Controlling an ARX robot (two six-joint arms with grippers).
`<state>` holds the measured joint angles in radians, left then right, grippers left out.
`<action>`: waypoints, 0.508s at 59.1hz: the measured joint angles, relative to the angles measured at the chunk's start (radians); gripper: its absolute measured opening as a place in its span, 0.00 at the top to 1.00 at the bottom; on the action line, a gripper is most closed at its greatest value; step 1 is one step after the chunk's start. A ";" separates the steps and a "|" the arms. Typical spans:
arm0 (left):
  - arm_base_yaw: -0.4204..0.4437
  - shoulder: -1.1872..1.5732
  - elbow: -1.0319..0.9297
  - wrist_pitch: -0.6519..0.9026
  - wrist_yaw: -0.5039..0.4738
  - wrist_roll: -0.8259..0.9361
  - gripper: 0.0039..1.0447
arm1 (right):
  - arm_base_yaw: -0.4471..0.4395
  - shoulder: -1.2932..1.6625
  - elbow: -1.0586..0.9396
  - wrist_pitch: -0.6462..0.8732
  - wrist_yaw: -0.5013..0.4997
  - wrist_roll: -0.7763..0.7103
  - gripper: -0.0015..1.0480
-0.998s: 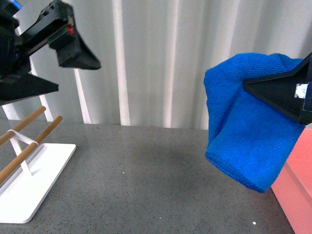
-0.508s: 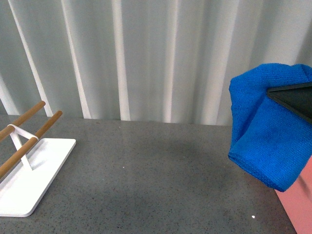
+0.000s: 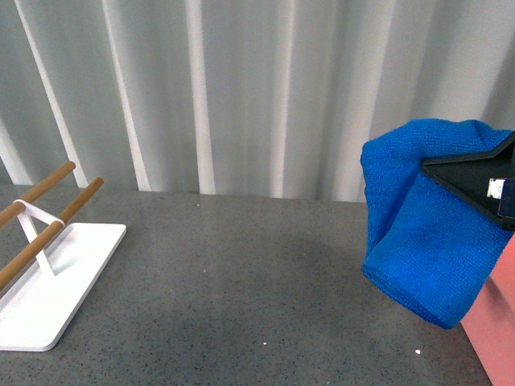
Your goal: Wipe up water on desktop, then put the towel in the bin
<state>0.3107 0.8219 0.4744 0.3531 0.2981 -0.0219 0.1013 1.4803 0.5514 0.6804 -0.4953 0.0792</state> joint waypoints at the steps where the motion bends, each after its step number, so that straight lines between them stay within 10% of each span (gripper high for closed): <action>1: -0.010 -0.013 -0.019 0.006 -0.009 0.002 0.54 | 0.000 0.000 0.000 0.000 0.000 0.000 0.95; 15: -0.117 -0.146 -0.203 0.042 -0.114 0.013 0.97 | -0.002 0.000 0.000 0.000 0.004 0.000 0.95; 30: -0.194 -0.267 -0.319 0.043 -0.184 0.015 0.97 | -0.002 -0.006 0.000 -0.012 0.005 0.000 0.95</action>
<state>0.1169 0.5549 0.1558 0.3965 0.1139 -0.0071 0.0990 1.4742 0.5514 0.6682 -0.4900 0.0792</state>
